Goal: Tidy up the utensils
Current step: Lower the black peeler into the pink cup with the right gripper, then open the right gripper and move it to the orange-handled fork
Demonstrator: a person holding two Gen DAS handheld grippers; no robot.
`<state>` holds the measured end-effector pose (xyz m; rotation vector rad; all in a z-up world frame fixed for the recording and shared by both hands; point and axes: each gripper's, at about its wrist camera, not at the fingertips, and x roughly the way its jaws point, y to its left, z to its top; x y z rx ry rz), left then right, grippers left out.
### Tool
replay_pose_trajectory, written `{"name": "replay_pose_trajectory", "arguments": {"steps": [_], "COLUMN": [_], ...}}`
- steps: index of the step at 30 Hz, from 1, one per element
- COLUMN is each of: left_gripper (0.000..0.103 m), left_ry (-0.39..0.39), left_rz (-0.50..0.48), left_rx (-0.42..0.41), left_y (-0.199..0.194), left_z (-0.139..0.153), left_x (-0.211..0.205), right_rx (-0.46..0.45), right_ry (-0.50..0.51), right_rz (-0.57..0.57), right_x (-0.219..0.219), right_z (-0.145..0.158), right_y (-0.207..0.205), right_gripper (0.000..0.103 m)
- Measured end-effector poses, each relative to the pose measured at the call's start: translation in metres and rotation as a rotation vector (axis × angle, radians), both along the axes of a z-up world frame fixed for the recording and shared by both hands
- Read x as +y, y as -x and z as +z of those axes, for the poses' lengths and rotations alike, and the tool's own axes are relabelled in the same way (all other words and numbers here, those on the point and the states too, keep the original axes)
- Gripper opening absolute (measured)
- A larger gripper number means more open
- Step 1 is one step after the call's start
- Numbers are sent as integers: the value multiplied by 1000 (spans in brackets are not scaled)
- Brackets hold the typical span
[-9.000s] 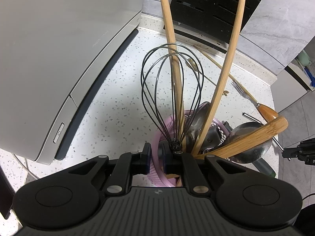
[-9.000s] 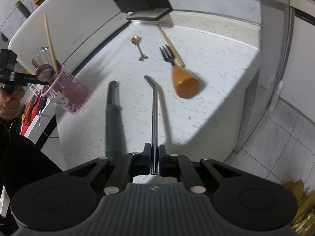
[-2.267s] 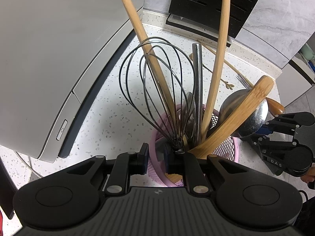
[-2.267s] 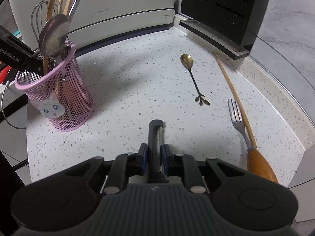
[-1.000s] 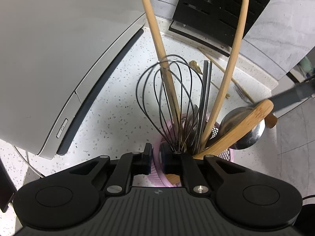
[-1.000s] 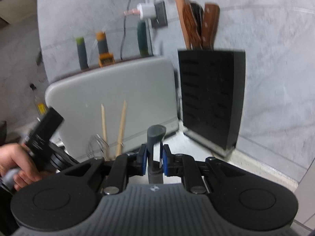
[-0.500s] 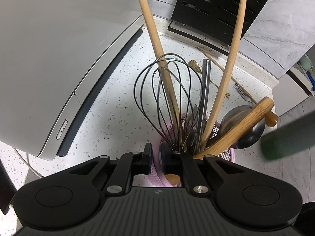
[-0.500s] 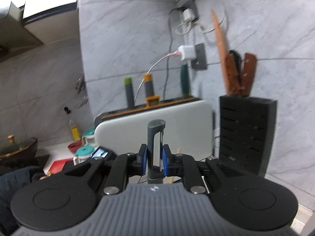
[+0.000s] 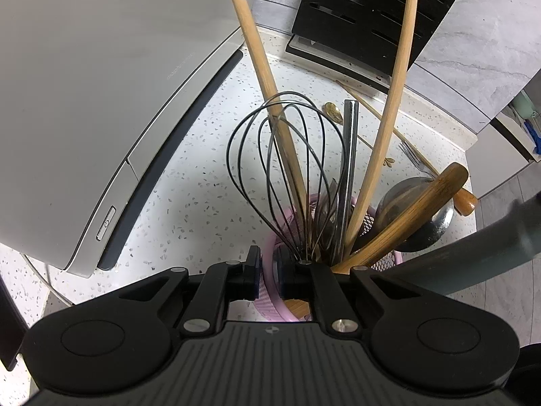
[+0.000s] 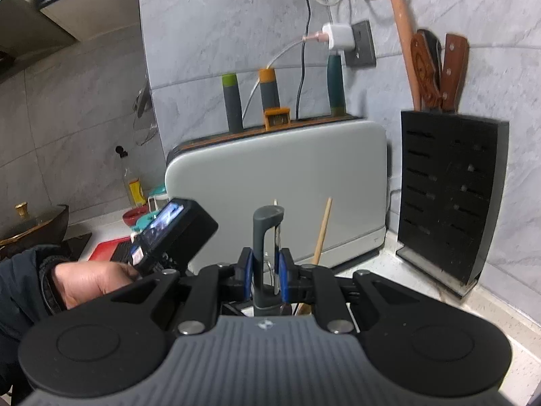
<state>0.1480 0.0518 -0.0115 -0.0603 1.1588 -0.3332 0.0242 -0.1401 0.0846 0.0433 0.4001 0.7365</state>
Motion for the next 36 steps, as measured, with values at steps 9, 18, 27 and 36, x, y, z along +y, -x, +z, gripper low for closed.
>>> {"name": "replay_pose_trajectory", "arguments": {"steps": [9, 18, 27, 36], "left_gripper": [11, 12, 19, 20], "left_ry": [0, -7, -22, -24], "left_rz": [-5, -10, -20, -20], "left_rx": [0, -1, -10, -12], "left_y": [0, 0, 1, 2], "left_z": [-1, -1, -1, -1], "left_x": [0, -1, -8, -5], "right_rx": [83, 131, 111, 184], "right_ry": [37, 69, 63, 28], "right_rz": [23, -3, -17, 86], "right_x": [9, 9, 18, 28], "right_z": [-25, -41, -52, -54], "right_y": [-11, -27, -66, -85], "right_gripper": [13, 14, 14, 20]}}
